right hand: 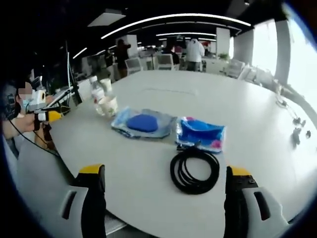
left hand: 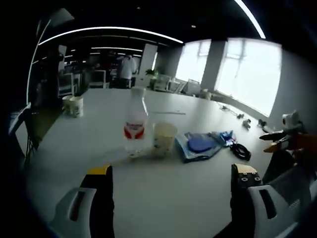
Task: Arrange the tabletop items into an orderly group along one side of the table until the central work area is clear of visible clutter.
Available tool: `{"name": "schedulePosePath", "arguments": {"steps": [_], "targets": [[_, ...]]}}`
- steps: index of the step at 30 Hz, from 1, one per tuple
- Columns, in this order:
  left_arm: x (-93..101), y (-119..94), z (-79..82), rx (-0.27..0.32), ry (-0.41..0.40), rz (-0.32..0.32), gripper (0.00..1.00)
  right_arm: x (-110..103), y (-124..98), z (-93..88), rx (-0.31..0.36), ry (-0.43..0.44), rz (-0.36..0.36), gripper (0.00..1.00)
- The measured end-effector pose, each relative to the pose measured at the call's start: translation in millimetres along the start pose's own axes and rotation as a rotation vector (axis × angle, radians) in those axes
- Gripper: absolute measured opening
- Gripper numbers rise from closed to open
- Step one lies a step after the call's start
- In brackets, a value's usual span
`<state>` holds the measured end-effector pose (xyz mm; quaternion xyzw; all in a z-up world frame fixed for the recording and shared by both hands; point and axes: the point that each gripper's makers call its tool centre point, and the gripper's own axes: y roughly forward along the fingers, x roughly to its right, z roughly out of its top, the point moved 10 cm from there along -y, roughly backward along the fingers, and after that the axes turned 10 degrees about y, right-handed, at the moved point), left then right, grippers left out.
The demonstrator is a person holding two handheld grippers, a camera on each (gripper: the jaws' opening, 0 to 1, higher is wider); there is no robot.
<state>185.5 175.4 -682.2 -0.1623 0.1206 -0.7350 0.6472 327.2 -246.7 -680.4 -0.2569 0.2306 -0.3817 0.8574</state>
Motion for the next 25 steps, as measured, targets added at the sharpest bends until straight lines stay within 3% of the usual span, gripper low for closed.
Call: {"name": "schedulePosePath", "arguments": {"steps": [25], "targets": [[2.6,-3.5,-5.2,0.019,0.001,-0.005,0.97,-3.2,-7.5,-6.3,-0.010,0.003,-0.013,1.00]]}}
